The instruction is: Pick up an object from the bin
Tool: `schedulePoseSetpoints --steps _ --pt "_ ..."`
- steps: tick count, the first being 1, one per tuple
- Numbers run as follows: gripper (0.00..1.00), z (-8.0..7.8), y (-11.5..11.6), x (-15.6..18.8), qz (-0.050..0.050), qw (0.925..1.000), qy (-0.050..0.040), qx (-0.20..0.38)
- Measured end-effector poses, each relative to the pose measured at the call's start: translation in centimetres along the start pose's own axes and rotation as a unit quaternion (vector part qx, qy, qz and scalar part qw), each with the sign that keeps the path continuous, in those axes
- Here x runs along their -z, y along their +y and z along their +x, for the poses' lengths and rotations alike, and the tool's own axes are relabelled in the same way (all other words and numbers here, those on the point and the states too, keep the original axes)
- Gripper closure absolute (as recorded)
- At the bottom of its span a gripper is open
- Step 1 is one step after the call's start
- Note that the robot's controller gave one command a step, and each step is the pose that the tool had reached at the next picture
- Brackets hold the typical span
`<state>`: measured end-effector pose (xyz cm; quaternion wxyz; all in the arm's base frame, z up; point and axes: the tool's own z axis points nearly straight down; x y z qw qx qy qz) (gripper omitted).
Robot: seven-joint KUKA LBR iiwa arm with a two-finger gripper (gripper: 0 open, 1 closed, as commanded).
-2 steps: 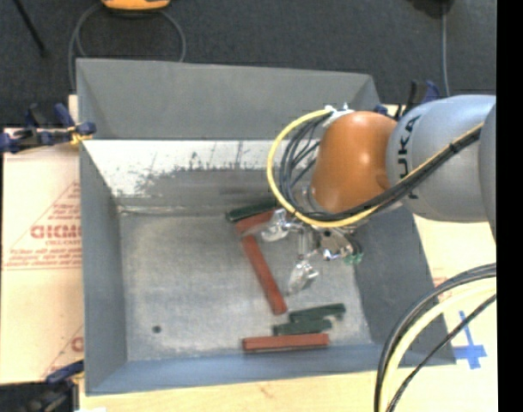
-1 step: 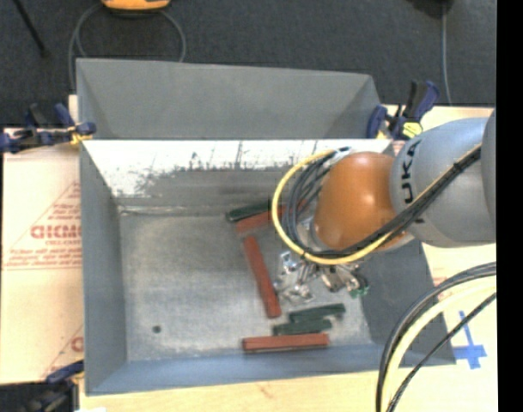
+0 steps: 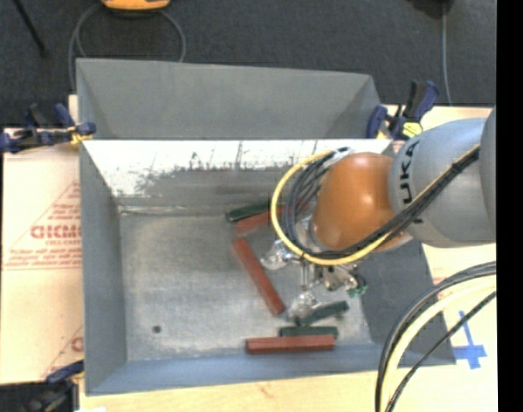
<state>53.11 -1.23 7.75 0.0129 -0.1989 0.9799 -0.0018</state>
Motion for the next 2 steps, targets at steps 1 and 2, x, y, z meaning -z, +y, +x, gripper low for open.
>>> schedulePoseSetpoints --steps 1,2 --pt "0.0 0.0 0.0 0.0 0.0 1.0 0.0001 0.0" --pt "0.0 1.1 1.1 0.2 -0.001 0.9988 0.0044 -0.048"
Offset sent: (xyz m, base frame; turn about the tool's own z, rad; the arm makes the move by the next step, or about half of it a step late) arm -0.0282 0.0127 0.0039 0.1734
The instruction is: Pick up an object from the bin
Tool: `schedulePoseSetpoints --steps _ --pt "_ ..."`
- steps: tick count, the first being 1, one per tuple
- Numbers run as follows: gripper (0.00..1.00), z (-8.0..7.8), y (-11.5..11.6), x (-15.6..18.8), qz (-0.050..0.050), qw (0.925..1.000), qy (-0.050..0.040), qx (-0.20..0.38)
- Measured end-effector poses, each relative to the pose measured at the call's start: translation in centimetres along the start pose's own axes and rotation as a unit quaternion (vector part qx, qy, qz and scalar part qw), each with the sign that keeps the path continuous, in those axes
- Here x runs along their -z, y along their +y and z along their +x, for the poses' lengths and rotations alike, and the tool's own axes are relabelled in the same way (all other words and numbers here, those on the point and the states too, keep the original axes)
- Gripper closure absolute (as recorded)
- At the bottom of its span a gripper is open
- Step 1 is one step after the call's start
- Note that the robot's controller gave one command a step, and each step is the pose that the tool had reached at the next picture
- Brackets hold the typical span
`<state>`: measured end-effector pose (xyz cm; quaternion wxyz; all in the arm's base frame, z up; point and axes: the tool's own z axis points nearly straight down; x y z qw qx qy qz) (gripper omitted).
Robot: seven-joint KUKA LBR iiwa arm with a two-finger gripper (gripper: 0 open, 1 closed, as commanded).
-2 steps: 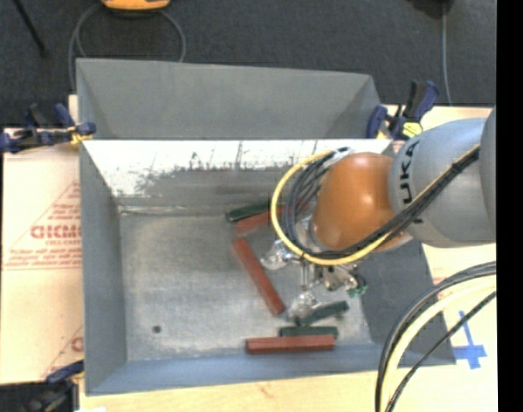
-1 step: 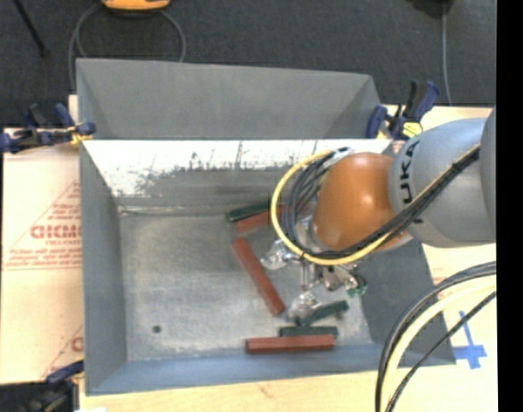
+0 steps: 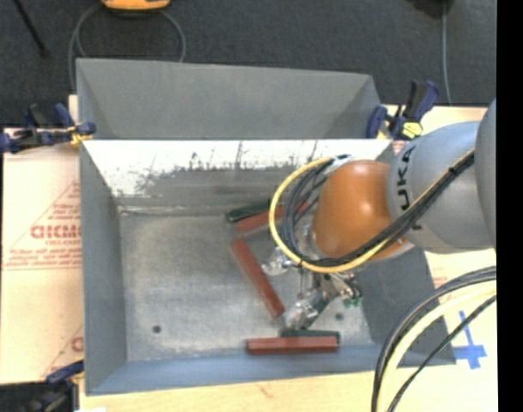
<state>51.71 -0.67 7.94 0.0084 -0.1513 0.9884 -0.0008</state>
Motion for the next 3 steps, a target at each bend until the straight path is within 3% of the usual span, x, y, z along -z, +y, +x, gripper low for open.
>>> schedulePoseSetpoints --steps 1,2,3 --pt "0.0 0.7 -0.1 0.0 -0.001 1.0 0.0012 0.002" --pt "1.0 -4.7 3.0 0.0 0.001 0.9991 0.0071 -0.042" --pt "1.0 -4.7 3.0 0.0 0.001 0.9991 0.007 -0.042"
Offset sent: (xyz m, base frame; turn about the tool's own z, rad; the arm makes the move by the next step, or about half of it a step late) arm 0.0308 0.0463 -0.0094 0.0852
